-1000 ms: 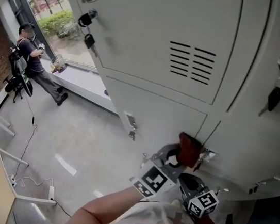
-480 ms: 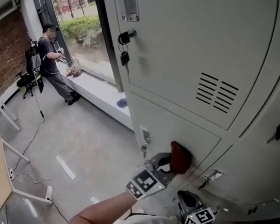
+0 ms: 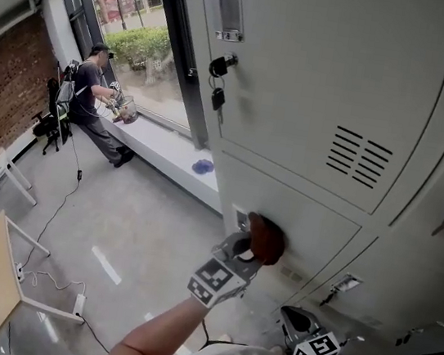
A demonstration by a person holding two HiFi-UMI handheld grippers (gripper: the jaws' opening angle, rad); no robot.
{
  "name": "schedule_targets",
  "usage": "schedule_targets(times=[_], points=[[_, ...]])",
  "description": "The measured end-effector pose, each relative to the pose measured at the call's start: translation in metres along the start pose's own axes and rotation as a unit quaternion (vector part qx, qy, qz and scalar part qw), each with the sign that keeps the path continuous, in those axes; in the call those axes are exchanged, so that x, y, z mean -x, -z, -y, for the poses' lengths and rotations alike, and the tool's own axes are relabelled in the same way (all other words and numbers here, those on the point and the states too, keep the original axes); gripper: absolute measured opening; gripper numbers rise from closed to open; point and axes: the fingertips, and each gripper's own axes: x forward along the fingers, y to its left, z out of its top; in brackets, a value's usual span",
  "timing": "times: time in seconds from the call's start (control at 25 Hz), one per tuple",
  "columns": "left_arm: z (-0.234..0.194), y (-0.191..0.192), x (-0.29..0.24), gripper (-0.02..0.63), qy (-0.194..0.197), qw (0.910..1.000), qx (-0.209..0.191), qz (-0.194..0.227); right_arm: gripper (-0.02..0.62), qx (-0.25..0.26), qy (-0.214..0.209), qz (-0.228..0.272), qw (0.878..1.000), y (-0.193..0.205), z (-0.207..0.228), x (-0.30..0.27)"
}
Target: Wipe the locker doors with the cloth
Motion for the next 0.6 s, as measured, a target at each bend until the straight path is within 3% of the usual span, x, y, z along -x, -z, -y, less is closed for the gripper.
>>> schedule_targets(times=[0.36,0.6], points=[[-0.057,-0.005,0.028,0.078,-0.078,0.9969,0.009,0.002,0.008,0.000,-0.004,-0.004,1.000,-0.002,-0.002,-0.007],[-0.083,0.006,0.040,0.078,-0.105,0.9938,0.038,-0.001,0.008,0.003,-0.010,-0.001,1.000,0.002,0.000,-0.008]])
